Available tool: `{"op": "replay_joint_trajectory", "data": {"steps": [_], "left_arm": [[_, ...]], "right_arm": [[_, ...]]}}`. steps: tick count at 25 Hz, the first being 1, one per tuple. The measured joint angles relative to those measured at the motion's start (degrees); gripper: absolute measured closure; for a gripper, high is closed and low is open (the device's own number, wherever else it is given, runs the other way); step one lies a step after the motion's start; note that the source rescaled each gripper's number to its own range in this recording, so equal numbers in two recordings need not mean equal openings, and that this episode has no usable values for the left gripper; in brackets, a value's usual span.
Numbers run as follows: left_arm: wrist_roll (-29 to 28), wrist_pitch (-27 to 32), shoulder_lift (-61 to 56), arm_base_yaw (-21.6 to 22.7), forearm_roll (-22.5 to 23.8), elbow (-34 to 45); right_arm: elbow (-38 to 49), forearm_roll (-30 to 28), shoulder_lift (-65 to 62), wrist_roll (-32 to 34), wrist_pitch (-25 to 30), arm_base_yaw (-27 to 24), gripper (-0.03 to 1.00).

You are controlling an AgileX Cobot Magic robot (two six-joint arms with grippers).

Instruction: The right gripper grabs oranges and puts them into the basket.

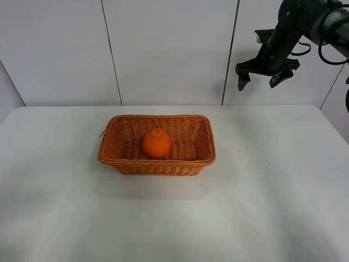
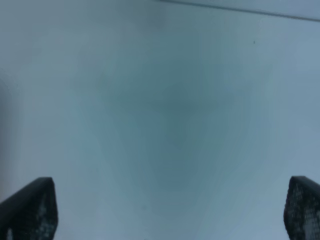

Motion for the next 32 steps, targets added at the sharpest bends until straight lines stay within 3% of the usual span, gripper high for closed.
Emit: {"op": "replay_joint_trajectory", "data": {"steps": [8, 12, 16, 26, 32], "left_arm": [[0.0, 0.0, 0.0, 0.0, 0.0, 0.0], [0.0, 0.0, 0.0, 0.0, 0.0, 0.0], [0.0, 0.0, 0.0, 0.0, 0.0, 0.0], [0.0, 0.0, 0.0, 0.0, 0.0, 0.0], [0.0, 0.0, 0.0, 0.0, 0.0, 0.0]], "right_arm": [[7.7, 0.0, -6.7, 0.0, 0.0, -1.3, -0.03], [17.7, 1.0, -14.4, 0.0, 0.0, -1.3, -0.03], [30.9, 1.1, -25.2, 0.0, -0.1, -1.3, -0.03], [75.3, 2.4, -61.7, 0.0, -0.4, -1.3, -0.03], [96.6, 2.4, -86.4, -0.2, -8.7, -1.3, -0.03]]}}
